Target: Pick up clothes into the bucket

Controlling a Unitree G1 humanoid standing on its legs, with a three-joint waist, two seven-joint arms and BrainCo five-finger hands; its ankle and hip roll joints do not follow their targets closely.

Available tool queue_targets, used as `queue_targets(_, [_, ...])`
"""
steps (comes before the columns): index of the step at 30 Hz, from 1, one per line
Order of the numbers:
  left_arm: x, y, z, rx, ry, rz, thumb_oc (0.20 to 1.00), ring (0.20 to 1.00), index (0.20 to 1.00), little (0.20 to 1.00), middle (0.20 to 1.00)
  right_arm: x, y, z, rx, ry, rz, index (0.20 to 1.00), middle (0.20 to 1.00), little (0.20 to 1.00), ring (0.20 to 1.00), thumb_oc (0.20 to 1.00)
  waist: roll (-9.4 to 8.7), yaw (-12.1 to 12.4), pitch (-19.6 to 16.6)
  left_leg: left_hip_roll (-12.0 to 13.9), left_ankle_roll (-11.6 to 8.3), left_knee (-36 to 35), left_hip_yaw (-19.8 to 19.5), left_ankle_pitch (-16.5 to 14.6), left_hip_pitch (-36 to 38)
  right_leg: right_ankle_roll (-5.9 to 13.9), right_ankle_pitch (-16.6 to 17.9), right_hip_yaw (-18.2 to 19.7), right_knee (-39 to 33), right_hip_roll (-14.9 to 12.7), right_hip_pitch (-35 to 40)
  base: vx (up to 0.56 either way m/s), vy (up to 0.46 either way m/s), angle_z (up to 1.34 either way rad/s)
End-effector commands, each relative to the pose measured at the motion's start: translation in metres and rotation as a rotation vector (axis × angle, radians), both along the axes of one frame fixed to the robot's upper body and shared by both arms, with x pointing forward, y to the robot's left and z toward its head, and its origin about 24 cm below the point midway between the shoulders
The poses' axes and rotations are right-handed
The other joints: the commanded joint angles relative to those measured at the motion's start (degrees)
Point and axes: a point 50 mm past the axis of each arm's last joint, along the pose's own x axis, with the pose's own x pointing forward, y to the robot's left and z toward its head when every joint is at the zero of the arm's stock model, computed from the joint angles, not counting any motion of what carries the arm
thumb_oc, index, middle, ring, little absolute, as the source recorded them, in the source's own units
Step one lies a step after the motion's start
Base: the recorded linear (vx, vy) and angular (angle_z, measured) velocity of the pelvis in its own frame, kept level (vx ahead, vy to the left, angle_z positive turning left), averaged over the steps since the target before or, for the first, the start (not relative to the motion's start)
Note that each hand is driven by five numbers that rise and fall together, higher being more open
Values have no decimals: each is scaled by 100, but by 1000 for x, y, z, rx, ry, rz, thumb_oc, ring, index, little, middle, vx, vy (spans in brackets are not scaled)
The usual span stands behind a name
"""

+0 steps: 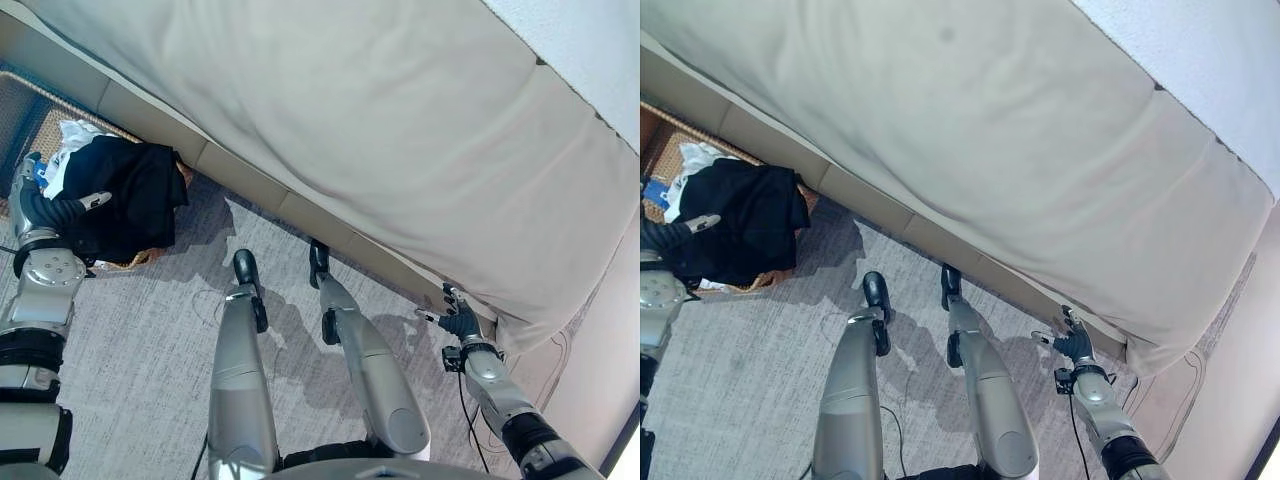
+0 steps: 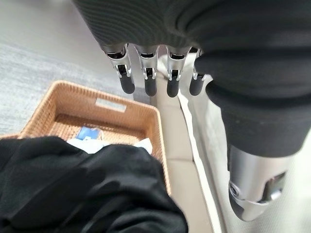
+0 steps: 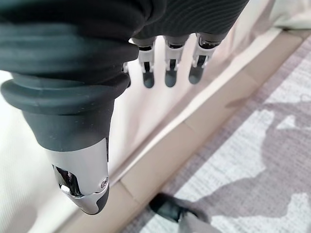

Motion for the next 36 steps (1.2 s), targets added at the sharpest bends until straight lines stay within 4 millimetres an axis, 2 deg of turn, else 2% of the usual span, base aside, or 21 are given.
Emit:
queue_targets(1, [-13, 15, 22, 36, -101, 77, 1000, 1000, 1000, 1000, 1000, -10, -8, 2, -11, -30, -28, 1000, 1000, 1000, 1000, 1000, -373, 237, -8, -238, 42, 90, -314, -374, 379, 553, 160, 88, -331, -291, 372, 1, -37, -2])
queue_targets(5, [-17, 8, -1, -42, -102, 60, 1000, 1000, 1000, 1000, 1000, -14, -13, 0, -19, -14, -48, 1000, 1000, 1000, 1000, 1000, -245, 301, -8, -288, 26, -237, -296, -262, 772, 529, 53, 47, -256, -355, 605, -10, -47, -1])
queue_targets(6, [-21, 1, -16, -123, -131, 36, 1000, 1000, 1000, 1000, 1000, -15, -19, 0, -26, -13, -70, 1000, 1000, 1000, 1000, 1000, -165, 325, -8, -390, 34, -503, -227, 43, 951, 462, 72, 2, -149, -478, 654, -74, -67, 5])
queue_targets(7, [-22, 1, -17, -124, -130, 37, 1000, 1000, 1000, 1000, 1000, -15, -19, 0, -27, -12, -69, 1000, 1000, 1000, 1000, 1000, -171, 314, -8, -398, 35, -531, -224, 55, 976, 463, 70, 4, -152, -487, 666, -64, -57, 9])
queue_targets(9, [-27, -10, -45, -275, -166, 17, 1000, 1000, 1000, 1000, 1000, -18, -28, -1, -47, 5, -101, 1000, 1000, 1000, 1000, 1000, 52, 384, -8, -455, 0, -919, -213, 198, 1507, 404, -118, -45, 31, -567, 967, 45, -27, 13])
queue_targets(10, [-27, -11, -46, -276, -165, 18, 1000, 1000, 1000, 1000, 1000, -18, -28, -1, -48, 6, -100, 1000, 1000, 1000, 1000, 1000, 51, 380, -8, -460, 0, -939, -211, 205, 1526, 404, -120, -45, 28, -571, 978, 69, -18, 14])
queue_targets(11, [-28, -20, -63, -384, -193, 0, 1000, 1000, 1000, 1000, 1000, -19, -34, -4, -55, 24, -123, 1000, 1000, 1000, 1000, 1000, 200, 414, -8, -495, -26, -1200, -230, 297, 1942, 363, -280, -75, 190, -582, 1212, 42, -9, 8])
queue_targets(12, [-28, -20, -64, -384, -192, 0, 1000, 1000, 1000, 1000, 1000, -20, -34, -4, -55, 25, -123, 1000, 1000, 1000, 1000, 1000, 199, 413, -8, -498, -27, -1218, -229, 303, 1959, 363, -282, -74, 187, -585, 1221, 63, -11, 9])
queue_targets(14, [-31, -30, -75, -488, -243, -41, 1000, 1000, 1000, 1000, 1000, -21, -41, -5, -54, 31, -148, 1000, 1000, 1000, 1000, 1000, 360, 453, -8, -522, -68, -1503, -244, 409, 2431, 322, -467, -98, 329, -576, 1512, 85, -42, 10])
queue_targets(16, [-37, -46, -101, -662, -262, -95, 1000, 1000, 1000, 1000, 1000, -32, -49, -14, -33, 81, -182, 1000, 1000, 1000, 1000, 1000, 575, 486, -278, -531, -125, -1960, -271, 556, 3042, 284, -653, -124, 406, -565, 1934, 189, -77, 11])
queue_targets(19, [-44, -52, -118, -741, -234, -125, 1000, 1000, 1000, 1000, 1000, -42, -54, -21, -17, 124, -200, 1000, 1000, 1000, 1000, 1000, 707, 495, -549, -533, -165, -2265, -309, 695, 3377, 265, -746, -177, 376, -558, 2190, 194, -125, 12])
queue_targets(20, [-51, -62, -136, -810, -190, -149, 1000, 1000, 1000, 1000, 1000, -52, -59, -29, -16, 173, -209, 1000, 1000, 1000, 1000, 1000, 841, 512, -857, -511, -211, -2514, -345, 802, 3662, 238, -863, -232, 364, -518, 2420, 119, -91, 7])
queue_targets(21, [-51, -62, -136, -811, -189, -149, 1000, 1000, 1000, 1000, 1000, -53, -59, -29, -17, 174, -209, 1000, 1000, 1000, 1000, 1000, 843, 507, -859, -512, -213, -2541, -350, 814, 3681, 238, -863, -237, 356, -519, 2432, 169, -139, 21])
queue_targets(25, [-69, -75, -170, -918, -95, -138, 1000, 1000, 1000, 1000, 1000, -70, -66, -40, -29, 255, -213, 1000, 1000, 1000, 1000, 1000, 992, 493, -1345, -397, -287, -2878, -401, 958, 4146, 181, -1023, -340, 290, -489, 2873, 103, -109, 20])
queue_targets(27, [-84, -88, -199, -970, 31, -118, 1000, 1000, 1000, 1000, 1000, -81, -67, -48, -25, 315, -212, 1000, 1000, 1000, 1000, 1000, 1019, 466, -1653, -323, -318, -2965, -376, 991, 4383, 154, -1100, -394, 218, -452, 3161, 101, -137, 11])
queue_targets(28, [-84, -88, -199, -970, 31, -118, 1000, 1000, 1000, 1000, 1000, -82, -68, -48, -26, 316, -212, 1000, 1000, 1000, 1000, 1000, 1020, 466, -1648, -322, -319, -2971, -377, 991, 4395, 154, -1099, -396, 211, -451, 3173, 105, -126, 5])
queue_targets(29, [-97, -96, -218, -1009, 110, -84, 1000, 1000, 1000, 1000, 1000, -88, -65, -52, -18, 344, -211, 1000, 1000, 1000, 1000, 1000, 1012, 441, -1831, -292, -336, -2976, -339, 983, 4542, 132, -1119, -393, 143, -423, 3356, 53, -61, 5])
queue_targets(30, [-97, -96, -218, -1009, 111, -84, 1000, 1000, 1000, 1000, 1000, -88, -65, -52, -18, 344, -211, 1000, 1000, 1000, 1000, 1000, 1014, 442, -1828, -291, -336, -2980, -338, 983, 4553, 132, -1117, -393, 136, -422, 3368, 57, -87, 3])
queue_targets(34, [-127, -112, -254, -1058, 298, -14, 1000, 1000, 1000, 1000, 1000, -94, -61, -58, -27, 381, -191, 1000, 1000, 1000, 1000, 1000, 997, 399, -2070, -273, -348, -2868, -245, 911, 4746, 105, -1142, -349, 26, -387, 3660, 35, -48, -1])
queue_targets(35, [-140, -116, -265, -1006, 429, -2, 1000, 1000, 1000, 1000, 1000, -96, -60, -60, -71, 404, -161, 1000, 1000, 1000, 1000, 1000, 983, 382, -2158, -269, -339, -2833, -222, 872, 4813, 97, -1158, -328, -11, -381, 3769, 19, -36, 0])
queue_targets(36, [-140, -116, -265, -1006, 429, -2, 1000, 1000, 1000, 1000, 1000, -96, -60, -60, -71, 404, -161, 1000, 1000, 1000, 1000, 1000, 983, 384, -2154, -269, -339, -2832, -220, 868, 4819, 97, -1158, -326, -13, -380, 3776, 53, -20, -1])
